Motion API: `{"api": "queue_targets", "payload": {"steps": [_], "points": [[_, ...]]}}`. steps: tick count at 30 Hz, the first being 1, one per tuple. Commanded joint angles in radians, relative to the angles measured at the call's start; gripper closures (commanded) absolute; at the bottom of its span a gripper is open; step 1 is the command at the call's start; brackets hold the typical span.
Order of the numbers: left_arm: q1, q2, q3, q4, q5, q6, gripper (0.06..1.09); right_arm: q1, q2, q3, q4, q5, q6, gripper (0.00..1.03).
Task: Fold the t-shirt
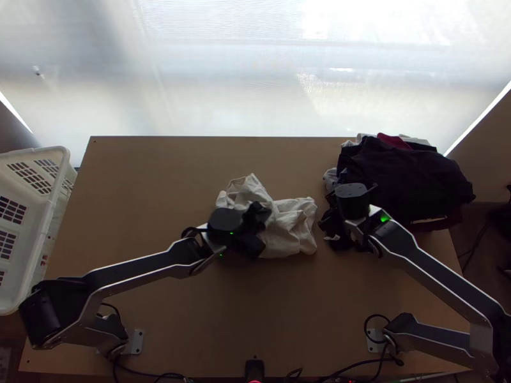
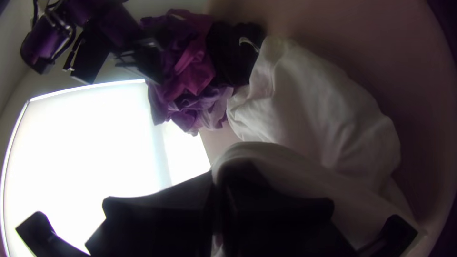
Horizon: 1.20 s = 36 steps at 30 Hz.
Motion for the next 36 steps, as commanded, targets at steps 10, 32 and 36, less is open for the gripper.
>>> {"api": "queue_targets", "payload": {"steps": [10, 32, 36], "points": [[-0.176, 0.390, 0.279, 0.055, 0.034, 0.104, 1.03, -0.381, -0.229, -0.076, -0.057, -0.104, -0.029, 1.00], [-0.188, 0.358, 0.426, -0.255, 0.152, 0.110, 0.10, -0.513, -0.412, -0.184, -0.118, -0.194, -0.029, 1.00], [-0.165, 0.306, 0.487, -0.505, 0.189, 0.210, 0.14, -0.507, -0.412, -0.190, -0.118, -0.196, -0.024, 1.00]]}}
